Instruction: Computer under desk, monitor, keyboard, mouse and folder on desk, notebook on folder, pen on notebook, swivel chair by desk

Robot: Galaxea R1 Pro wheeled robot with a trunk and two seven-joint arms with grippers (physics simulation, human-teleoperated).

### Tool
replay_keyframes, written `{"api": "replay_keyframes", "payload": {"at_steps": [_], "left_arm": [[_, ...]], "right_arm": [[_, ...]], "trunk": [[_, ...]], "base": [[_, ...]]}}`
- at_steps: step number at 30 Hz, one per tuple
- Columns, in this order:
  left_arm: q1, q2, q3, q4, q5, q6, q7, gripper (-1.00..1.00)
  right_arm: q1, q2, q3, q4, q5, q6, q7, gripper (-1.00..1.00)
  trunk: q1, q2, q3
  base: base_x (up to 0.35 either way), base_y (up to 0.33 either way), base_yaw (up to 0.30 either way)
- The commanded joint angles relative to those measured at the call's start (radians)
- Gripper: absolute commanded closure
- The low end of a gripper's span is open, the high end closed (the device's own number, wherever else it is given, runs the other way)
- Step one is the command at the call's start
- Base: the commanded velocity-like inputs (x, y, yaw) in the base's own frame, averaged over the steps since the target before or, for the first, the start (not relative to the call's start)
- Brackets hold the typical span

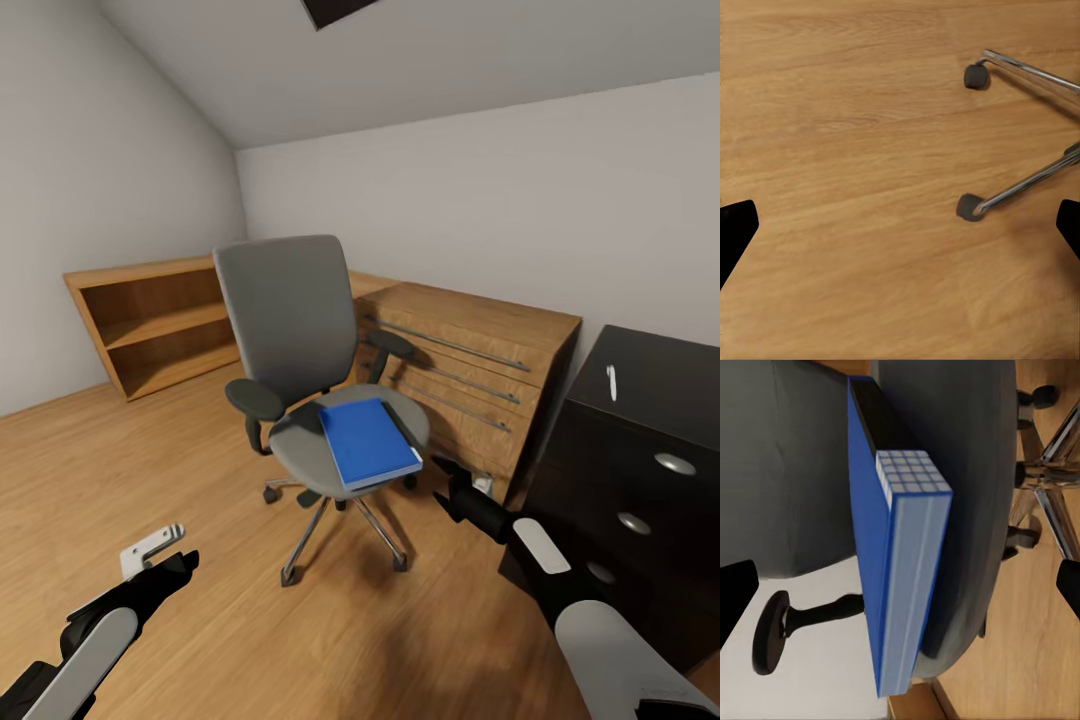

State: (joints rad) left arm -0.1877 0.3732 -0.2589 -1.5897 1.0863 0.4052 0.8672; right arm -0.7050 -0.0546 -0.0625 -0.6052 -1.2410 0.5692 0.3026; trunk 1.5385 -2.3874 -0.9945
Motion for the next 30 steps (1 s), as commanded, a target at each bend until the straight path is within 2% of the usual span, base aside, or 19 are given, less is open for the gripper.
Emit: {"api": "replay_keyframes", "payload": {"at_steps": [1, 15, 30], "left_arm": [[-0.001, 0.001, -0.002, 0.0, 0.004, 0.002, 0.007, -1.0], [-0.001, 0.001, -0.003, 0.008, 0.004, 0.001, 0.007, -1.0], [-0.001, 0.002, -0.002, 0.008, 0.003, 0.002, 0.008, -1.0]], "right_arm": [[-0.001, 0.001, -0.003, 0.001, -0.001, 0.007, 0.001, -1.0], [-0.001, 0.007, -0.003, 0.004, 0.001, 0.006, -0.002, -1.0], [-0.001, 0.01, -0.002, 0.008, 0.003, 0.005, -0.005, -1.0]], "trunk": [[0.0, 0.0, -0.001], [0.0, 0.0, -0.001], [0.0, 0.0, -0.001]], "base": [[0.196, 0.0, 0.0], [0.131, 0.0, 0.0], [0.013, 0.0, 0.0]]}}
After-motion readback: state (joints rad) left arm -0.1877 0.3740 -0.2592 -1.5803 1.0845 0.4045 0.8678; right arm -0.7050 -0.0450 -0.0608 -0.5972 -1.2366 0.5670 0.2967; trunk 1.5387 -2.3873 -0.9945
